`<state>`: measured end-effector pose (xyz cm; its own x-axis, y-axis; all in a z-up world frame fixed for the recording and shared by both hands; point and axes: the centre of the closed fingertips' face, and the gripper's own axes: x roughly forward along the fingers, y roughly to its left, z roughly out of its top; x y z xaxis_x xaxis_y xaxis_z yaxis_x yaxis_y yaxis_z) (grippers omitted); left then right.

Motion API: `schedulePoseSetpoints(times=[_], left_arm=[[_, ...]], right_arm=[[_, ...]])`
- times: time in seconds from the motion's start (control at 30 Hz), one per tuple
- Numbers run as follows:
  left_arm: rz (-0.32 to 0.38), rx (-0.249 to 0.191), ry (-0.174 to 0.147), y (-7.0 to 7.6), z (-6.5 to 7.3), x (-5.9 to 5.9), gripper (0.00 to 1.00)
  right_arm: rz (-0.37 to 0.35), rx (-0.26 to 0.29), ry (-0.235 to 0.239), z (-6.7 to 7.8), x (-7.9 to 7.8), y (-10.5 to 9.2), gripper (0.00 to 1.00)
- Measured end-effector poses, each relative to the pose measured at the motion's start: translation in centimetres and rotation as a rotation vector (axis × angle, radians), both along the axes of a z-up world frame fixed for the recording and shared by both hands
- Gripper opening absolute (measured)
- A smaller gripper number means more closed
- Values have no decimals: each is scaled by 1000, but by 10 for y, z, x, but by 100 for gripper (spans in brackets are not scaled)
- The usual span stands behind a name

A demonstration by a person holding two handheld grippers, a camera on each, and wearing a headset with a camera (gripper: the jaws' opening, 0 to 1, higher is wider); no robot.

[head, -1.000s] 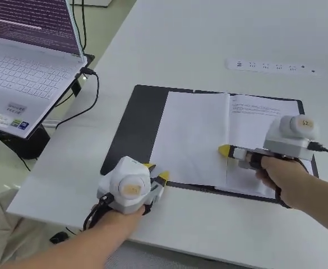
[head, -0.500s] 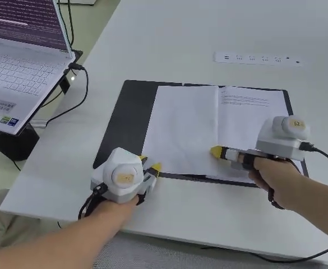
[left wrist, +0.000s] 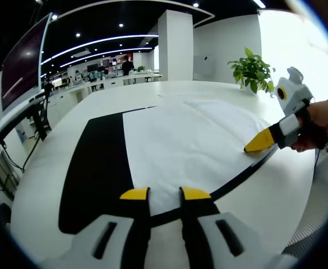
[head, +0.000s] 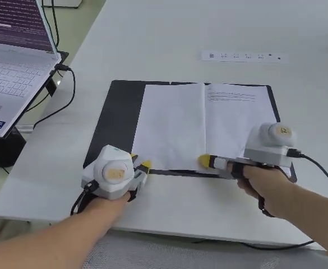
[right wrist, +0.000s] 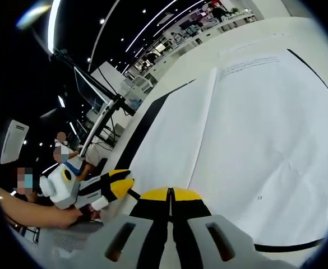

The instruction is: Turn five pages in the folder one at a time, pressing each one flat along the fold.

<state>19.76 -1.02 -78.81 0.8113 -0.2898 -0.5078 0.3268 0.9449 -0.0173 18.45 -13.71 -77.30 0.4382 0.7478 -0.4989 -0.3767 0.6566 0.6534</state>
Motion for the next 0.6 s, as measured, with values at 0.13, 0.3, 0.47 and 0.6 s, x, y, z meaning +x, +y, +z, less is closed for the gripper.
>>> schedulePoseSetpoints(times=[0.13, 0.3, 0.47, 0.6], left_arm=[[2, 0, 2, 0, 0, 0, 19], [5, 2, 6, 0, 1, -1, 19], [10, -13, 18, 0, 1, -1, 20], [-14, -41, 74, -8, 3, -4, 30]], right_arm=[[-13, 13, 10, 1, -10, -1, 0], [-27, 30, 29, 0, -10, -7, 0], [-23, 55, 57, 5, -26, -7, 0], [-47, 116, 69, 25, -38, -8, 0]])
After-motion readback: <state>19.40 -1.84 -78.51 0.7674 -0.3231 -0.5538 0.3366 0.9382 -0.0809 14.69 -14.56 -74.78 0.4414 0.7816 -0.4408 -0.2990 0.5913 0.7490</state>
